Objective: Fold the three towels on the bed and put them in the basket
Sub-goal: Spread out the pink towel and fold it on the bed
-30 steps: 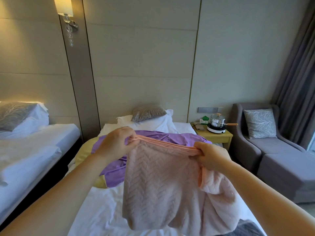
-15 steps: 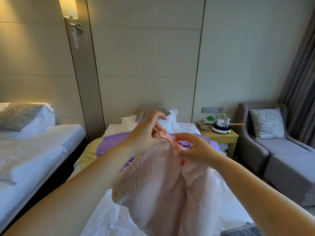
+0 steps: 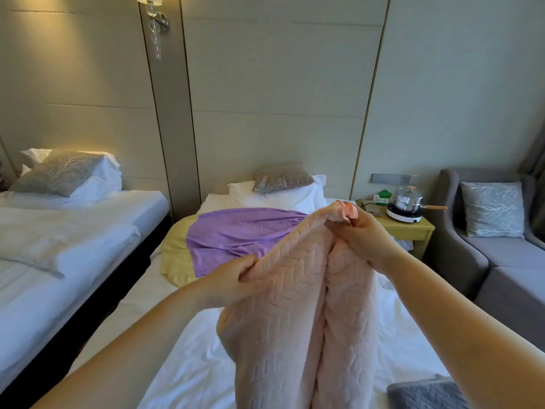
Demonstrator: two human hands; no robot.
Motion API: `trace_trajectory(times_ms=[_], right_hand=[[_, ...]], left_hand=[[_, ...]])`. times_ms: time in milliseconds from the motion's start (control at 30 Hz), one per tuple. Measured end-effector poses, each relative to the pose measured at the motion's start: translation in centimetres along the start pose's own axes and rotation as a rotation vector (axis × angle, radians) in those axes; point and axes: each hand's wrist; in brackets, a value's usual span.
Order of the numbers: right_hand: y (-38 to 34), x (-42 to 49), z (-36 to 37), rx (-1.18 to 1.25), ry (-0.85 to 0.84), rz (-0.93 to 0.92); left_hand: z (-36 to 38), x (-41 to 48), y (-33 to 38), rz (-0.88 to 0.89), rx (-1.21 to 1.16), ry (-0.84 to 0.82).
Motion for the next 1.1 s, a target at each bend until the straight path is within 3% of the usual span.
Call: trace_trajectory(times_ms=[100,200,267,333,433,533,700,767,833,967,1033,1100], right_hand=[[-0.1,0.0,-0.4,-0.056,0.030,0.005],[0.3,-0.2,-1.4,-0.141,0.064,0.037],[1.0,-0.4,-1.9,-0.227,0.054,0.069],[1.9,-0.7,-2.7,-0.294,0.080,0.118],[3.1,-1.2,-4.3,-0.357,0.147,0.187],[4.2,-1.8,-5.3,-0.367,0.209,0.215],[5.1,-2.4,-6.5,-0.262,0.336,0.261],[5.2,-2.6,-7.1,-0.249,0.362,0.267],[5.2,-2.7,-7.5,-0.259,0.375,0.271],[5.5,-2.8,-7.4,-0.274,0.342,0.290],[5.6,-2.7,-7.2,-0.236,0.365,0.302],[5.6,-2.7,-7.5,-0.188,0.396,0.312]], left_hand=[[2.7,-0.9,-2.6,-0.062,-0.057,-0.154],[3.4,-1.6,-3.8,-0.182,0.224,-0.322],[2.7,-1.4,-4.1,-0.245,0.536,-0.312],[1.7,-1.1,-3.9,-0.228,0.733,-0.185],[-0.2,-1.2,-4.2,-0.210,0.741,0.059],[-1.1,-1.1,-4.2,-0.024,0.747,0.087],[0.6,-0.1,-2.5,0.247,0.298,0.192],[0.6,0.1,-2.1,0.232,0.257,0.243],[0.1,0.4,-2.3,0.237,0.421,0.270],[-1.0,0.7,-2.6,0.068,0.672,0.251],[-1.3,1.0,-2.4,0.020,0.664,0.237],[-1.4,1.2,-2.1,0.049,0.492,0.243]])
Point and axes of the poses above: each hand's wrist, its own x-axis towards the middle knuckle, its own z-axis out of the palm, y = z × x, and after that the axes turned 12 degrees about -y, right-handed
